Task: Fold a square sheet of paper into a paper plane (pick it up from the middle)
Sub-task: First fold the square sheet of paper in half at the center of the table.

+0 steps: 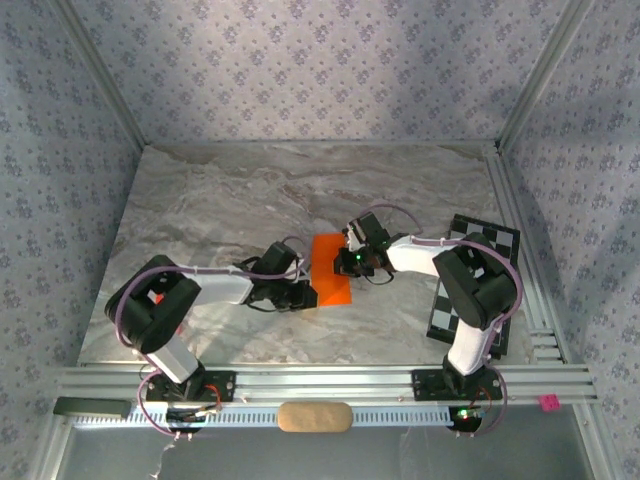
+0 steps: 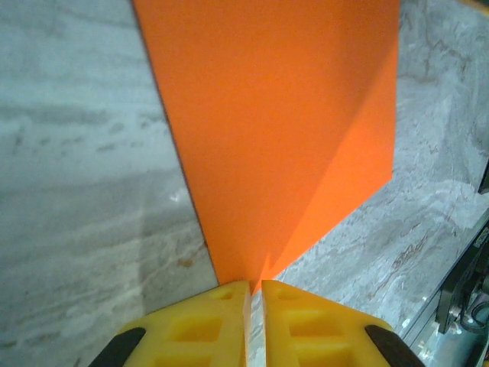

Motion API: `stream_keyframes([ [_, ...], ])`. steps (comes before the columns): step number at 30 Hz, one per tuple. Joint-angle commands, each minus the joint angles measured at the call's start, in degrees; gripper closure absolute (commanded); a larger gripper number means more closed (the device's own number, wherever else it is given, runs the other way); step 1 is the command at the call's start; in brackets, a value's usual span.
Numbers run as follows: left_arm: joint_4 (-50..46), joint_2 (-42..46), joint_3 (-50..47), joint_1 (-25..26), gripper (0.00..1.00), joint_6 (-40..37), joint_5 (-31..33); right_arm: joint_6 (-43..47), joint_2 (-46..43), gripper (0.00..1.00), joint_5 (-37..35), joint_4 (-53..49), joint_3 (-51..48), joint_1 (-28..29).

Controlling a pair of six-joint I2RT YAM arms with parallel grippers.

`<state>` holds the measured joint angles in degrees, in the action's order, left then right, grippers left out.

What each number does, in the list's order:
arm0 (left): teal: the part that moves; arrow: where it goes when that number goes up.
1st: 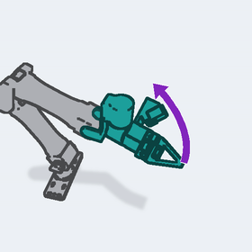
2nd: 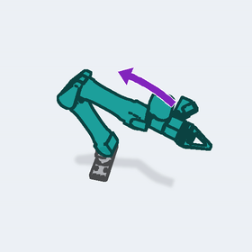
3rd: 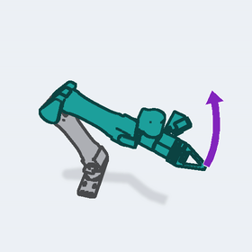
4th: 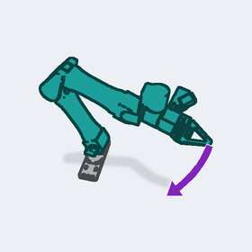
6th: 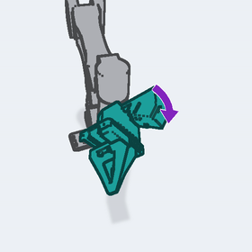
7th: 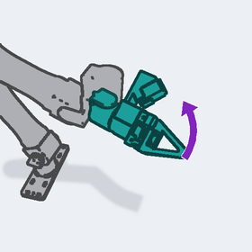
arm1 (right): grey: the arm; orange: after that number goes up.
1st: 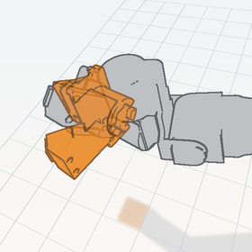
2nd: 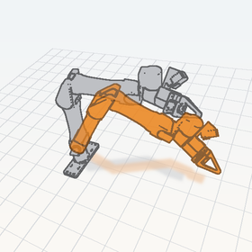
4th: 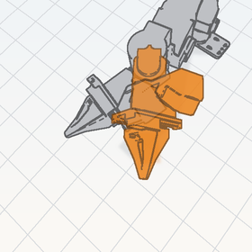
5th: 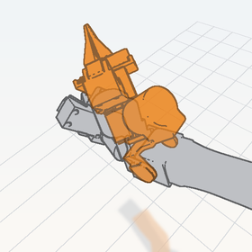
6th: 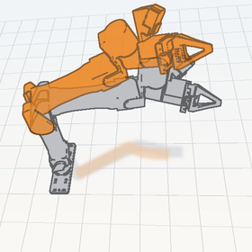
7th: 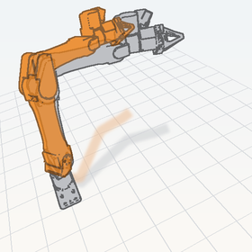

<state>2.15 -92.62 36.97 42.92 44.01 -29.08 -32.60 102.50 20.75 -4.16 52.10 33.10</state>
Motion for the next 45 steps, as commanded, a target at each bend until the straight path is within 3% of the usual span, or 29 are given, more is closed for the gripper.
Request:
stream_keyframes([
  [1,-6.84,4.09,-1.39,0.8,0.85,-0.94,-0.36,0.05,2.36,1.0,-5.49,-8.63,-3.22,-0.55],
  [6,-9.07,9.78,3.76,-2.58,0.82,-2.52,-0.19,1.93,2.22,1.0,-4.7,-9.13,-2.65,-0.61],
  [13,-6.51,-1.43,15.73,-11.12,0.81,-2.34,-4.98,5.63,2.79,1.0,-2.29,-11.24,-0.8,-0.74],
  [23,-1.67,-14.15,22.85,-11.44,0.82,-0.14,-8.42,5.58,2.88,1.0,-1.88,-11.66,-0.55,-0.95],
  [33,-3.8,-20.68,21.86,-11.79,0.84,-1.82,-3.41,4.92,3.83,1.0,-1.84,-11.26,-0.46,-0.63],
  [45,-9.55,-18.09,27.54,-11.94,0.83,-2.29,-3.24,4.94,3.32,1.0,-2.43,-11.68,-0.67,-0.73],
])
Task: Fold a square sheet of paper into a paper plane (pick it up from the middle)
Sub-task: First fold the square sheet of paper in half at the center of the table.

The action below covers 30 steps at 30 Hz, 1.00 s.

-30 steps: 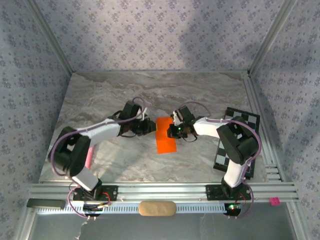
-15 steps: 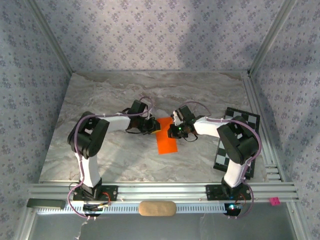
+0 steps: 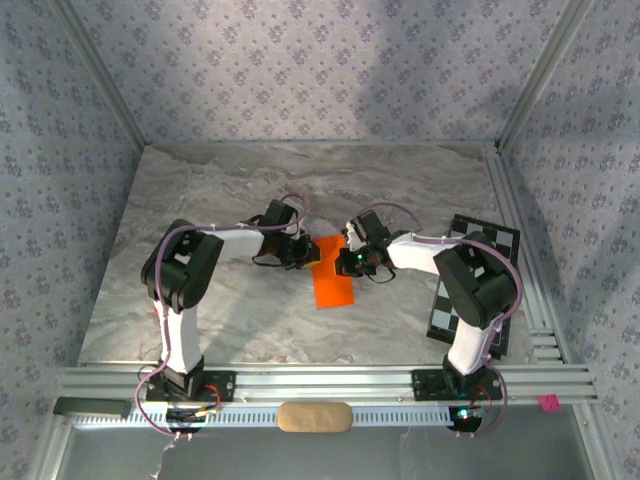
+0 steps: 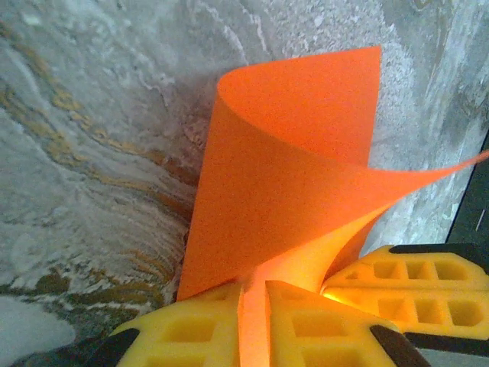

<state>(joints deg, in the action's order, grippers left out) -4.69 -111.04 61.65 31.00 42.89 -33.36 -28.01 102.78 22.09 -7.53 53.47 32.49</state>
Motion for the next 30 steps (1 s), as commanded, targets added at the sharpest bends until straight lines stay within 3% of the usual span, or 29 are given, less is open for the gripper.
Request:
stream_keyframes([
  [1,-2.91,0.2,3.54,-0.06,0.83,-1.21,0.87,0.32,2.97,1.0,-3.76,-8.35,-2.06,-0.19],
  [18,-2.39,-5.38,2.98,-2.24,0.82,0.31,2.67,0.16,2.84,1.0,-3.85,-8.17,-2.41,-0.19],
  [30,-4.52,-4.75,9.19,-2.95,0.8,-1.36,0.23,0.37,2.61,1.0,-3.89,-8.3,-2.36,-0.31],
])
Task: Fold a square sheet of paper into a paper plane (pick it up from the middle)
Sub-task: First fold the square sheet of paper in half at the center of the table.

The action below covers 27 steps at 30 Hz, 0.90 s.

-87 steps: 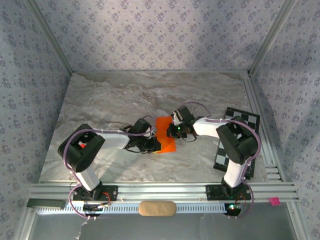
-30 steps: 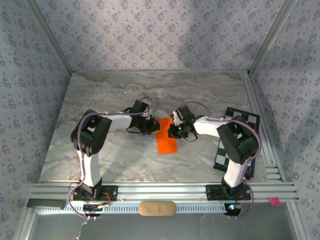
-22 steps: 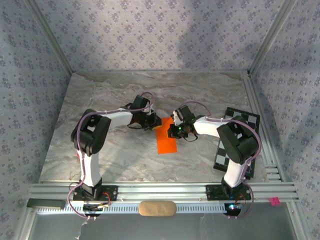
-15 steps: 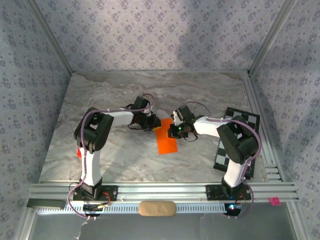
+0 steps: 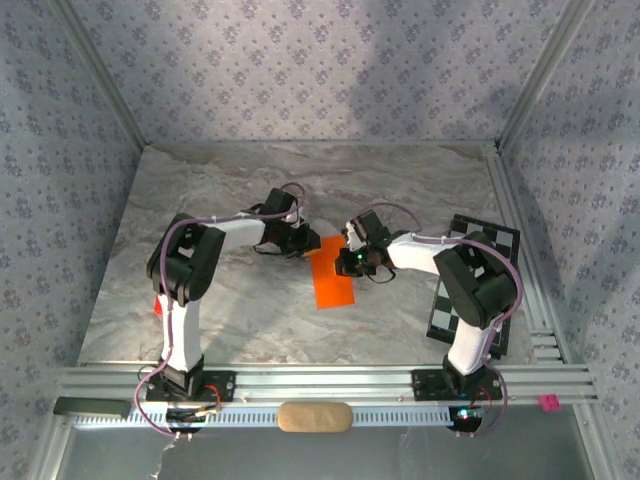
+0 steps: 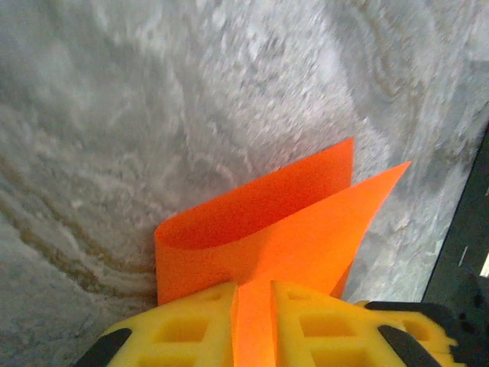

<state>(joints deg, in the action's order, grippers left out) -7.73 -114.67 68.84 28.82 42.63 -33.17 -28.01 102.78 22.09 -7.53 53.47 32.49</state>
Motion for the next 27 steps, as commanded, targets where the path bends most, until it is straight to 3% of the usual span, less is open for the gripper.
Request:
stream_keyframes([
  [1,-1.27,-1.46,1.92,-0.91,0.8,-0.92,0.03,0.41,2.46,1.0,-3.98,-8.4,-2.41,-0.28],
  [27,0.69,-5.56,1.91,-5.37,0.8,4.4,6.1,0.5,2.2,1.0,-3.63,-7.39,-3.9,-0.42],
])
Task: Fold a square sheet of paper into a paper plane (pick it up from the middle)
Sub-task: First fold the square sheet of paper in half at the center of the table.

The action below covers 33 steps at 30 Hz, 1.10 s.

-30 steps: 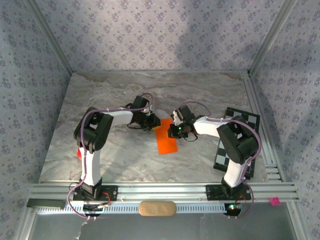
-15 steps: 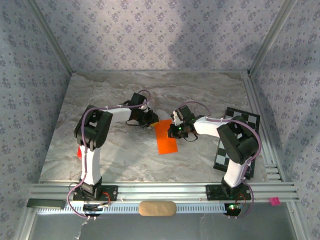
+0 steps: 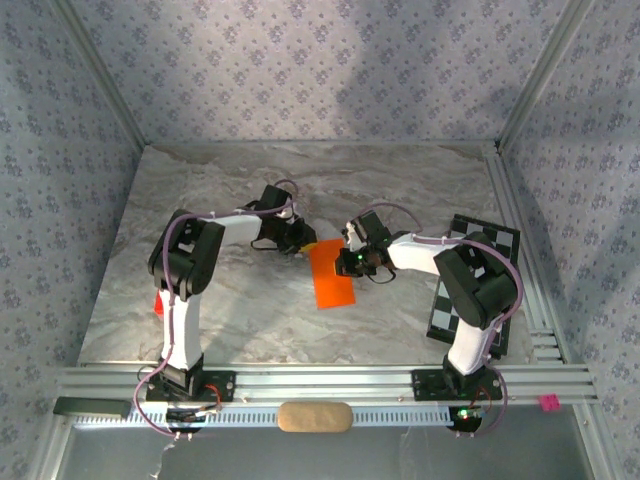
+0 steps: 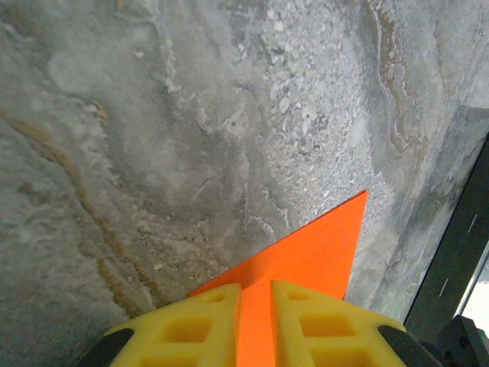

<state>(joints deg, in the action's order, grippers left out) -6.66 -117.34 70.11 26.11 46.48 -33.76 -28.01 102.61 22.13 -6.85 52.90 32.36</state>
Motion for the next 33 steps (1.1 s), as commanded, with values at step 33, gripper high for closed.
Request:
stream_keyframes([
  [33,-9.73,6.7,5.84,2.49,0.76,-4.65,10.31,0.42,2.42,1.0,-1.67,-7.35,-1.94,-0.28],
])
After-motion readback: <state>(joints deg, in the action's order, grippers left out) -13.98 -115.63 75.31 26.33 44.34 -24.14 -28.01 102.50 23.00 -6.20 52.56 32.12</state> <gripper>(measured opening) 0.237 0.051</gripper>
